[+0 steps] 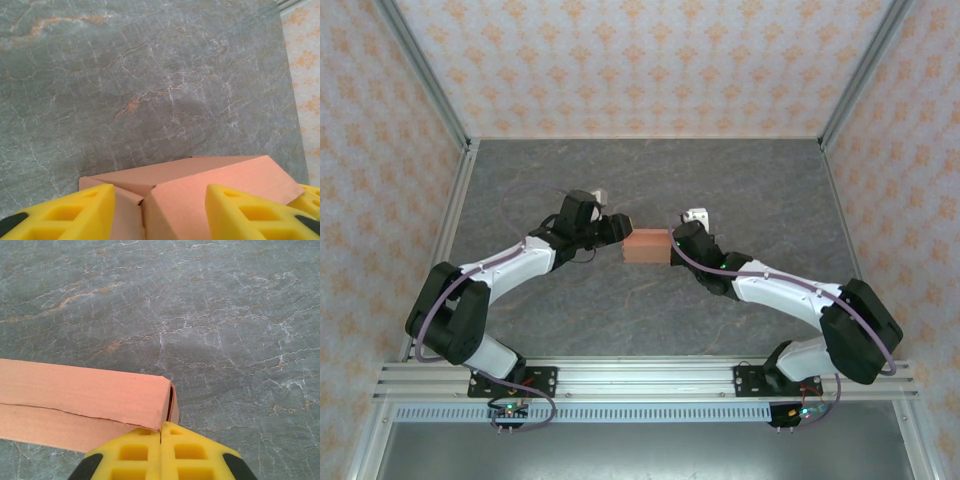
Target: Fold the paper box
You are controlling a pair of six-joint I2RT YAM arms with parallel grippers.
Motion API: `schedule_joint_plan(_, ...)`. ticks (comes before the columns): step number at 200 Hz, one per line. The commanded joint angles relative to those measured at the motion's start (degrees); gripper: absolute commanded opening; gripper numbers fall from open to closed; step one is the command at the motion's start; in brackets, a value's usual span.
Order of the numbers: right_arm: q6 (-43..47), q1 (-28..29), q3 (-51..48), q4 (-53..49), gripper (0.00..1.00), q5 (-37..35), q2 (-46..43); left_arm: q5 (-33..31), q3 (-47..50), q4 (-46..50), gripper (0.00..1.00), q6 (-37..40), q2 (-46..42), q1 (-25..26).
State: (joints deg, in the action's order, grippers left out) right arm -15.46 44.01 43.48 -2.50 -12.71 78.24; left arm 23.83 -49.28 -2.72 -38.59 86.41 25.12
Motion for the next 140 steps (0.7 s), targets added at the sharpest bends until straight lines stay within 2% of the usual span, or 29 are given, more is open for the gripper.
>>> schedule_joint_plan(1, -1.17, 0.45, -1.27, -0.69, 0.00, -1.89, -0.99, 0.79, 2.62, -3.89, 0.48, -2.24, -0.30, -0.10)
schedule_joint_plan(61, -1.47, 1.17, -0.74, -1.25, 0.01, -1.99, -0.09, -0.86, 6.92, -9.54, 0.40, -5.36, 2.08, 1.39)
schedule_joint_plan(140, 1.39, 1.17, 1.43, -8.03, 0.18, -1.50, -3.81, -6.58, 9.01, -9.20, 0.34, -4.66, 2.97, 3.20)
